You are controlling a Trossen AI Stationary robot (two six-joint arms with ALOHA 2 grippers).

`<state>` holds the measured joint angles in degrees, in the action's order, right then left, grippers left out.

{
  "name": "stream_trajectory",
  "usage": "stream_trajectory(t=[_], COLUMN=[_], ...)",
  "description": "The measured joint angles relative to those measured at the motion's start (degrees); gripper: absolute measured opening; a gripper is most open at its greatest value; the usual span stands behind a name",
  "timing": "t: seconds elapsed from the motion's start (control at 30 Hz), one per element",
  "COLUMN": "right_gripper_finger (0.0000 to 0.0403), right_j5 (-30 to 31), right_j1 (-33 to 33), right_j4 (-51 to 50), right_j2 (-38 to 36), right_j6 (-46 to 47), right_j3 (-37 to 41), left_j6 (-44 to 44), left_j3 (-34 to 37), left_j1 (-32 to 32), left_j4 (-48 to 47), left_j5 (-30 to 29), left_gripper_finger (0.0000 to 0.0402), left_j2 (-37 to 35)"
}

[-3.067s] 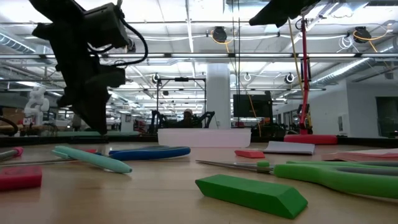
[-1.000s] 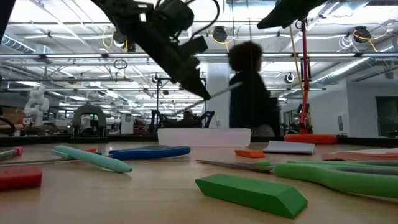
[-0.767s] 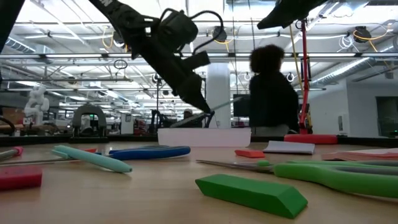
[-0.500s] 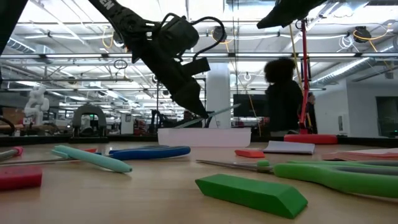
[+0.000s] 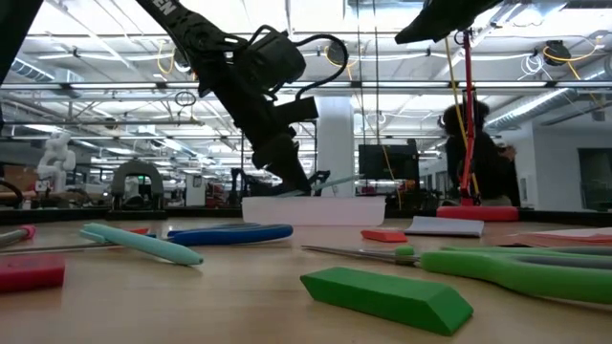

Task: Pack school essentials
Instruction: Put the blue pencil into the supply box, then put the blue pen into the supply box

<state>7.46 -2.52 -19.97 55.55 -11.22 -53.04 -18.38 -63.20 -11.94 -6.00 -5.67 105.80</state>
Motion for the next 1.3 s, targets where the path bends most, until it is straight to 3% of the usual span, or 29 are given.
stream_trajectory(t=[0.2, 0.57, 0.8, 1.07, 1.3], right_gripper_finger=[0.0, 0.0, 0.0, 0.0, 0.0], right_j5=[0.0, 0.0, 0.0, 0.0, 0.0], right_j1=[0.0, 0.0, 0.0, 0.0, 0.3], right_j4=[0.6, 0.7, 0.7, 1.6, 1.8], right_j2=[0.0, 0.0, 0.0, 0.3, 1.9], right_j6=[0.0, 0.0, 0.0, 3.3, 9.2], right_j3=[0.0, 0.0, 0.0, 0.0, 0.0], left_j6=[1.7, 4.2, 7.9, 12.5, 21.2], left_j3=[0.0, 0.0, 0.0, -0.1, -0.2], left_j1=[0.0, 0.0, 0.4, 4.5, 11.7], left_j4=[0.1, 0.1, -0.1, -6.5, -18.2], left_j5=[0.2, 1.4, 0.9, -5.3, -11.6], left_gripper_finger=[0.0029, 0.0084, 0.0098, 0.0097, 0.0097], left_j2=[0.0, 0.0, -0.7, -11.8, -23.9])
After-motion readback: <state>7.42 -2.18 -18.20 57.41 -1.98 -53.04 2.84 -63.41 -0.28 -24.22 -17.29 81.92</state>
